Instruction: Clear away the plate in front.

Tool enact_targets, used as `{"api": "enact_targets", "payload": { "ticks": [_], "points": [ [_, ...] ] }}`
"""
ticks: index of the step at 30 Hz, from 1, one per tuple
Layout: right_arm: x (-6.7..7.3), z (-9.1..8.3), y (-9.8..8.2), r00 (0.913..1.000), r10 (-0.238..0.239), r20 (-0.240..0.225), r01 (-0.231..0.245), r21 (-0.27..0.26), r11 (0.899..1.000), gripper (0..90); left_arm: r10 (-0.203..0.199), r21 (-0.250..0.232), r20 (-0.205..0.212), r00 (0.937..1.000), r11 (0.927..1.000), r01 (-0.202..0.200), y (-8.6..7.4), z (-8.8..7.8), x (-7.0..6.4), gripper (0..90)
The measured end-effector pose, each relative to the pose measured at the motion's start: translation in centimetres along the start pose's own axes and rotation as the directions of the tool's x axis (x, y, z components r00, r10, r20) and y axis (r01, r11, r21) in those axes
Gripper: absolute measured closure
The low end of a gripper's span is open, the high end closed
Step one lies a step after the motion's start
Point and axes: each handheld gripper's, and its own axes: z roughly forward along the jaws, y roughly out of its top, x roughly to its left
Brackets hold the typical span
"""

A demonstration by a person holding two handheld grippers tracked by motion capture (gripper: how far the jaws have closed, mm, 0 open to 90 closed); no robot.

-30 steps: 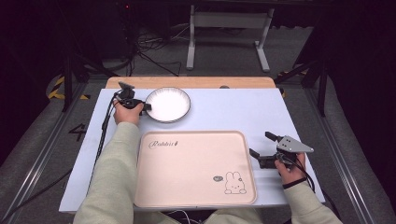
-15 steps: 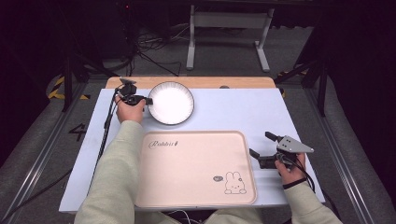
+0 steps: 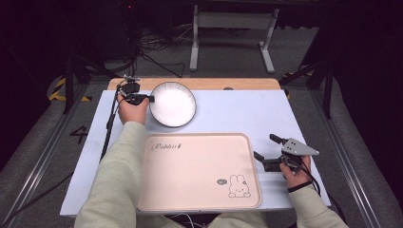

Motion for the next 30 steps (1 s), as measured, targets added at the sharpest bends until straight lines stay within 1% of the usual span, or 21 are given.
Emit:
{"api": "enact_targets", "payload": {
  "ticks": [4,7,9,11,12,13,16,18,20,23,24,25,28,30],
  "points": [
    [0.0,0.0,0.0,1.0000,-0.001,0.001,0.001,0.002,1.000,5.6,-0.008,-0.001,0.014,0.9999,1.0000,0.008,0.3,-0.6,-0.1,84.5],
    [0.0,0.0,0.0,1.0000,0.000,0.001,0.000,0.001,1.000,5.6,-0.005,0.001,0.017,0.9998,1.0000,0.005,0.6,-1.2,-0.3,84.6],
    [0.0,0.0,0.0,1.0000,0.000,0.000,0.000,0.001,1.000,5.6,0.007,-0.001,0.016,0.9998,1.0000,-0.007,1.0,-1.8,-0.5,84.6],
    [0.0,0.0,0.0,1.0000,-0.001,0.000,0.001,0.001,1.000,5.6,0.013,0.006,0.020,0.9997,0.9999,-0.013,1.3,-2.3,-0.7,84.6],
    [0.0,0.0,0.0,1.0000,-0.001,-0.001,0.001,0.000,1.000,5.6,0.021,0.005,0.020,0.9996,0.9998,-0.022,1.4,-2.5,-0.8,84.6],
    [0.0,0.0,0.0,1.0000,-0.001,0.000,0.001,0.001,1.000,5.6,0.022,0.008,0.018,0.9996,0.9997,-0.022,1.5,-2.7,-0.9,84.6],
    [0.0,0.0,0.0,1.0000,-0.001,0.000,0.001,0.002,1.000,5.6,0.039,0.012,0.011,0.9992,0.9992,-0.039,1.9,-3.3,-1.4,84.6],
    [0.0,0.0,0.0,1.0000,-0.001,0.000,0.001,0.002,1.000,5.6,0.046,0.011,0.012,0.9989,0.9989,-0.046,2.0,-3.5,-1.5,84.6],
    [0.0,0.0,0.0,1.0000,0.000,-0.001,0.000,0.001,1.000,5.6,0.064,0.001,0.013,0.9978,0.9979,-0.064,2.1,-3.8,-1.8,84.7],
    [0.0,0.0,0.0,1.0000,-0.003,-0.001,0.003,0.002,1.000,5.6,0.084,-0.001,0.013,0.9964,0.9965,-0.084,2.2,-4.2,-1.9,84.8],
    [0.0,0.0,0.0,1.0000,-0.002,-0.002,0.002,0.002,1.000,5.6,0.096,0.008,0.012,0.9953,0.9954,-0.096,2.3,-4.5,-2.1,84.7],
    [0.0,0.0,0.0,1.0000,-0.002,-0.002,0.002,0.002,1.000,5.6,0.096,0.008,0.012,0.9953,0.9954,-0.096,2.3,-4.5,-2.1,84.7],
    [0.0,0.0,0.0,1.0000,-0.001,-0.002,0.001,0.001,1.000,5.6,0.112,0.013,0.015,0.9936,0.9936,-0.112,2.3,-4.9,-2.6,84.7],
    [0.0,0.0,0.0,1.0000,-0.001,-0.003,0.001,0.000,1.000,5.6,0.125,0.030,0.022,0.9919,0.9917,-0.125,2.3,-5.2,-2.9,84.8]
  ]
}}
